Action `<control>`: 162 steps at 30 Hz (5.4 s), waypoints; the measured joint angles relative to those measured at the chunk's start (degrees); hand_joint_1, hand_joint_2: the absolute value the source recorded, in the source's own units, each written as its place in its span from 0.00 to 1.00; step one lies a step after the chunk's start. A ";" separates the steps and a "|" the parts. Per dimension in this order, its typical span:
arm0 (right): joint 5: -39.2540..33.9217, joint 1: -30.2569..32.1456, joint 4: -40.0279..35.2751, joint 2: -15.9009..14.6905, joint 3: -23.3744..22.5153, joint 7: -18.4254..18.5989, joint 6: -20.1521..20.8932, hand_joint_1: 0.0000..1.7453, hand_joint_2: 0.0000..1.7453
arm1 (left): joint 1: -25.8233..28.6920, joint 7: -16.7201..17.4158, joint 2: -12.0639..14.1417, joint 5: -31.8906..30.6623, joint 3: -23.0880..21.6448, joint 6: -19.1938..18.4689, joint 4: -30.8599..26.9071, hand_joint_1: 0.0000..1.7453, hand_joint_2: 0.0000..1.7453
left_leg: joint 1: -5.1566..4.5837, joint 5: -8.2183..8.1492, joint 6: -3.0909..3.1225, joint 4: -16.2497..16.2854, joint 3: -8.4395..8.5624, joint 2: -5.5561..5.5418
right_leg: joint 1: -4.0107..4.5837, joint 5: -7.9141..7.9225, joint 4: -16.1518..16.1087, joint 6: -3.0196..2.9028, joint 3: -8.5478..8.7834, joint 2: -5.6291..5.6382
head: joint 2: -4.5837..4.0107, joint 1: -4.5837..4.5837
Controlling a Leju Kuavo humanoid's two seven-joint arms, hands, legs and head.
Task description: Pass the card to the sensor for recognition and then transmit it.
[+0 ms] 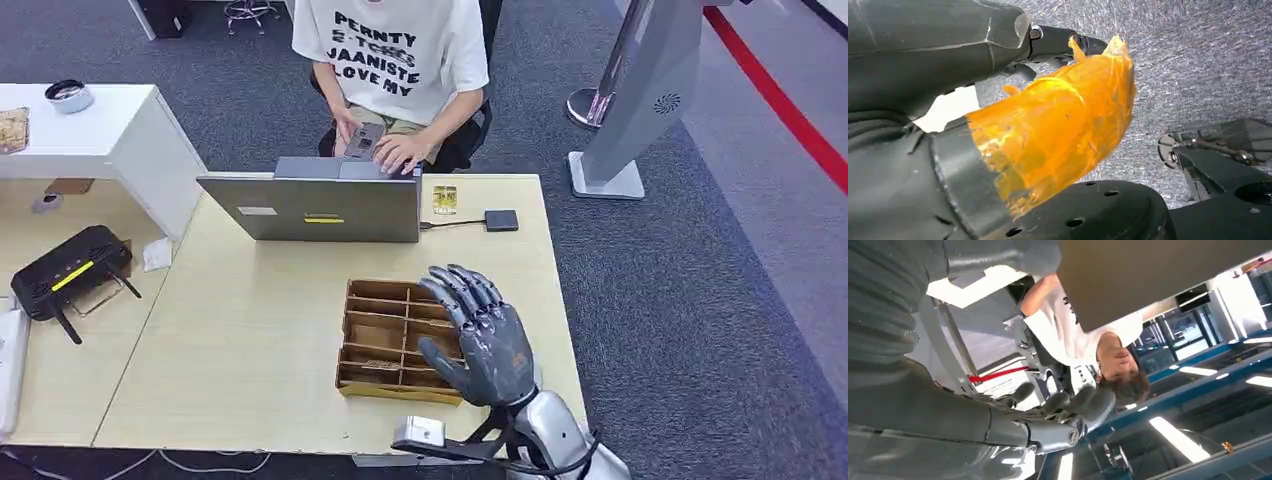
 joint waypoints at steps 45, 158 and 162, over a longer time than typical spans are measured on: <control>1.70 -2.87 12.92 2.93 -1.03 3.19 2.21 0.45 1.00 | -0.10 0.02 0.00 -2.19 0.52 -0.28 0.00 0.00 0.00 | 0.00 0.00 0.00 0.00 0.01 0.00 | 0.00 0.00 0.00 0.00 0.00 0.00 | 0.00 0.00; 25.09 -23.09 21.46 16.50 -21.75 0.11 -6.16 1.00 1.00 | -1.93 -2.03 0.15 -13.88 2.32 -2.10 -0.02 0.00 0.00 | 0.01 0.19 -0.10 0.01 0.06 0.14 | 0.02 0.20 0.02 -0.08 -0.01 0.13 | 0.00 0.00; 26.34 -26.88 27.80 15.85 -20.00 1.93 -6.16 1.00 1.00 | -2.07 -2.03 0.15 -14.34 1.90 -2.16 -0.02 0.00 0.00 | 0.00 0.19 -0.10 0.02 0.06 0.13 | 0.01 0.20 0.02 -0.08 -0.01 0.12 | 0.00 0.00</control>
